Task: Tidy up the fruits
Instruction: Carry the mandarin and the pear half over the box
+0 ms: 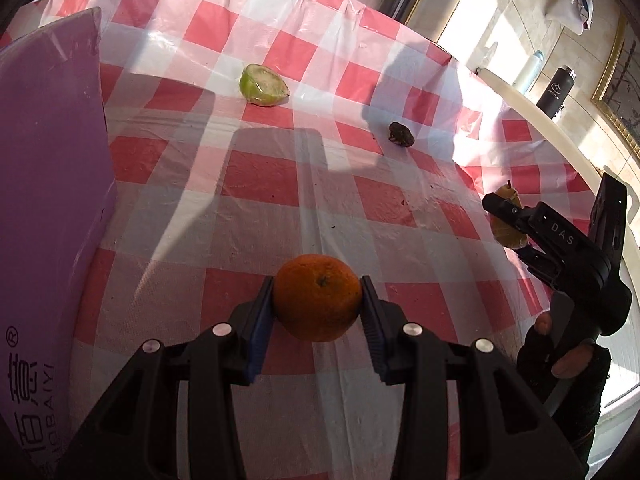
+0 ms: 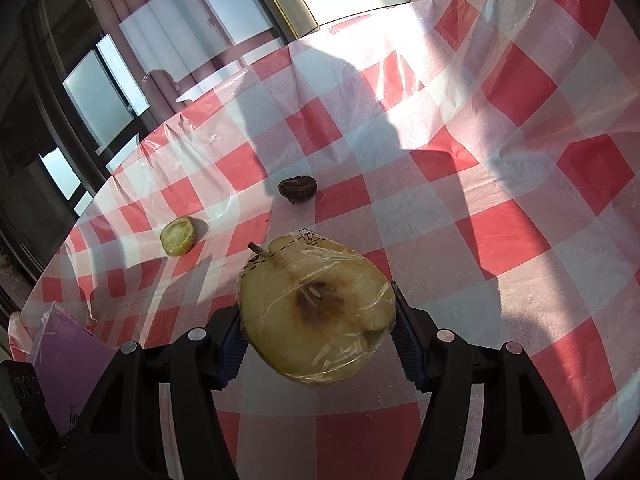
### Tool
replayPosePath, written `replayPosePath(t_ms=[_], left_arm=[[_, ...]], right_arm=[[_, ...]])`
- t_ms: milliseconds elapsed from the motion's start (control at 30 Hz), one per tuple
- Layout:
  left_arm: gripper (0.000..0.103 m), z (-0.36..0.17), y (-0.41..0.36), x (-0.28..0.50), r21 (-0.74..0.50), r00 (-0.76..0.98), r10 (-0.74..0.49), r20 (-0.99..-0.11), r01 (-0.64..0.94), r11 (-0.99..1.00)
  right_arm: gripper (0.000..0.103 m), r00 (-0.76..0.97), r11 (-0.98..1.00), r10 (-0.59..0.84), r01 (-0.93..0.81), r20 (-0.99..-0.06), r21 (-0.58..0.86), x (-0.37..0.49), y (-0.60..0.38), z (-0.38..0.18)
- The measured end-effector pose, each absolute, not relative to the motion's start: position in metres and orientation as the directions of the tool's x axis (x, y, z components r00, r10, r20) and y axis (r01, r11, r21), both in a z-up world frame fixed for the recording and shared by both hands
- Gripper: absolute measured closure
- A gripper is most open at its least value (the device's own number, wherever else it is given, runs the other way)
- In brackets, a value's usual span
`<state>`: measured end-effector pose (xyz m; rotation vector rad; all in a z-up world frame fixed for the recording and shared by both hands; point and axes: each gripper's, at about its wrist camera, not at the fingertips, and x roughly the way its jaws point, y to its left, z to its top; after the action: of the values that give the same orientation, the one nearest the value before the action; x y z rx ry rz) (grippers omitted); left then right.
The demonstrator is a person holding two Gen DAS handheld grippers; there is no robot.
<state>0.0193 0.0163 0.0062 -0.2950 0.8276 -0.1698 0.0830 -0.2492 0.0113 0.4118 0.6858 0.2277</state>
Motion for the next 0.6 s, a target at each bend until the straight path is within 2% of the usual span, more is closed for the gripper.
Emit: replayPosePath(t_ms=[200,600], left_arm=[[0.062,0.007,0.006,0.0228,-0.243,0.659,-0.201,-0.724,0.029,0.97],[0.062,0.0062,0.0128,0.0217,-0.294,0.663,-0.24,-0.709,0.03,0.955]], right_arm=[[0.041,0.742,0.898,0.337,-0.069,-0.579,0.434,0.0845,-0.2478,0.0106],[0.041,0.737,0.903,0.327,-0.059,-0.592,0.425,0.0869,-0.2457,0.0101]])
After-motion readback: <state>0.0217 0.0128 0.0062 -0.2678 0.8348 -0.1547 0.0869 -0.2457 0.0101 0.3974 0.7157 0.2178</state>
